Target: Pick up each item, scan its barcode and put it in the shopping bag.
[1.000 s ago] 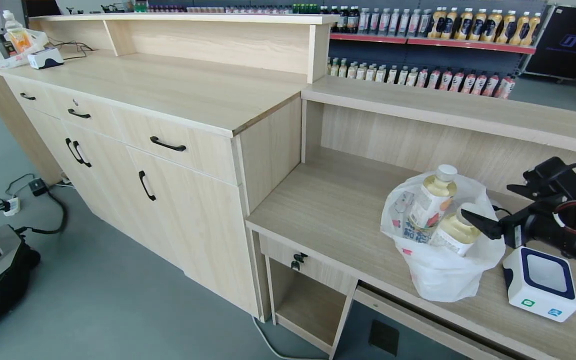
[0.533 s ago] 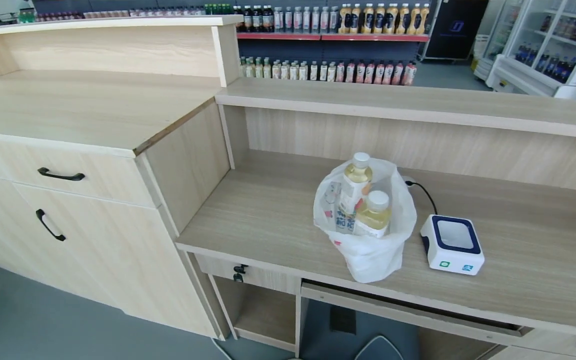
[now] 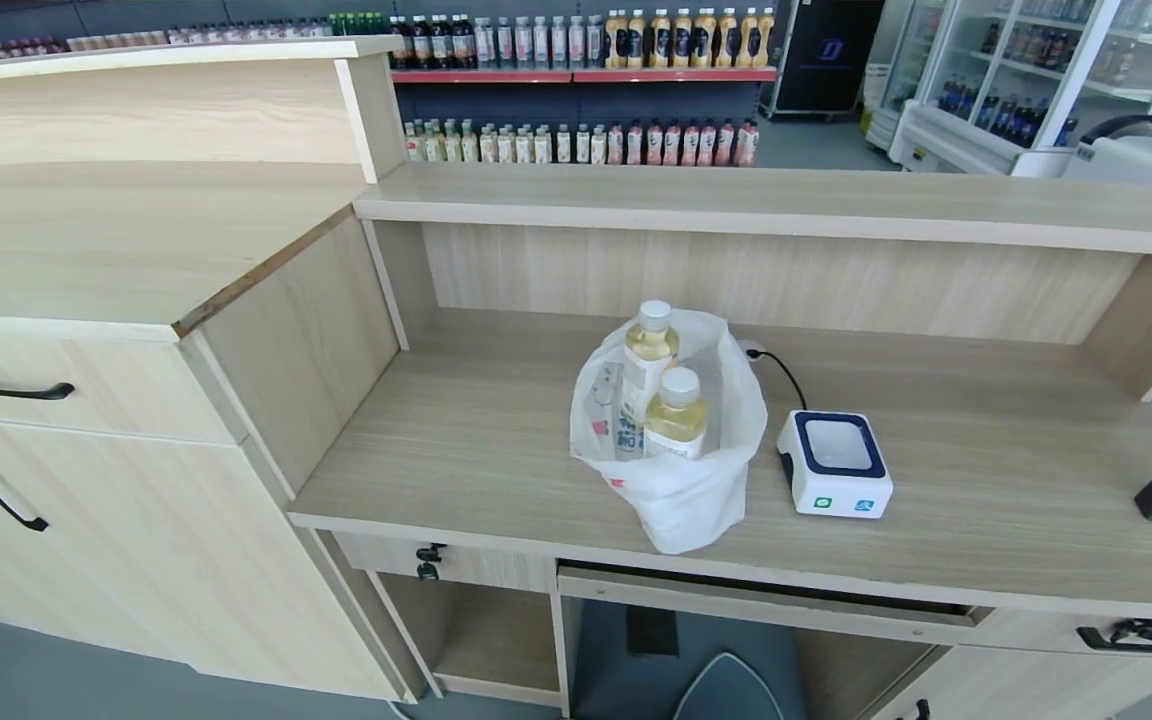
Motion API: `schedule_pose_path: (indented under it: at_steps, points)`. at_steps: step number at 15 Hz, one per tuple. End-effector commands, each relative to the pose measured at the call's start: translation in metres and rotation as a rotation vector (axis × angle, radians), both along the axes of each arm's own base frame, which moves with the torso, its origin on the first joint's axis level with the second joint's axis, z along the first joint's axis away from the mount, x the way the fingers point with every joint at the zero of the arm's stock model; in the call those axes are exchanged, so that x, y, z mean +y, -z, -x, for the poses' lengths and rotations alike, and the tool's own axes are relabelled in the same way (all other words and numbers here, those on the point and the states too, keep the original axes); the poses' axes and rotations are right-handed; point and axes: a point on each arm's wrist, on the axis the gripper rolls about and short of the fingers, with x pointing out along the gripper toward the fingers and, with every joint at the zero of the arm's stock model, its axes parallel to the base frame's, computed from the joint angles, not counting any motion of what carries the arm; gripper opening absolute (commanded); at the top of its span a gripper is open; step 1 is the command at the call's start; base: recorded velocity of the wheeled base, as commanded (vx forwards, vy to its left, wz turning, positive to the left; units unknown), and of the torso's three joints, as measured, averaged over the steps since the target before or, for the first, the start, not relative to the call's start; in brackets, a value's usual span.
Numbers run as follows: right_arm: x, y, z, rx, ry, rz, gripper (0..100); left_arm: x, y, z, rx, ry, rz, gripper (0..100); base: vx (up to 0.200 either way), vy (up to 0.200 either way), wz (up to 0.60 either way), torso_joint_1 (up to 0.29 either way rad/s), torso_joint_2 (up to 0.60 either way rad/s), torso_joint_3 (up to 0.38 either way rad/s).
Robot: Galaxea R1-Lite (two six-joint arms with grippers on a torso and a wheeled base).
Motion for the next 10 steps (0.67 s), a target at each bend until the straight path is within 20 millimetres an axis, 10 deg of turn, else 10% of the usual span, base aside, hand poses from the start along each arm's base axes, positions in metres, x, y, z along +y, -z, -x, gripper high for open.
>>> schedule_pose_path:
  at_steps: [1,10]
  points:
    - [-0.056,0.039,-0.02,0.084,0.051,-0.072,100,0.0,0.0,0.0,0.0,0.0,0.001,100,0.0,0.0,0.0,0.0,0.0,0.0]
    - [-0.077,0.022,-0.07,-0.001,-0.132,-0.038,100,0.0,0.0,0.0,0.0,0.0,0.001,100,0.0,0.0,0.0,0.0,0.0,0.0]
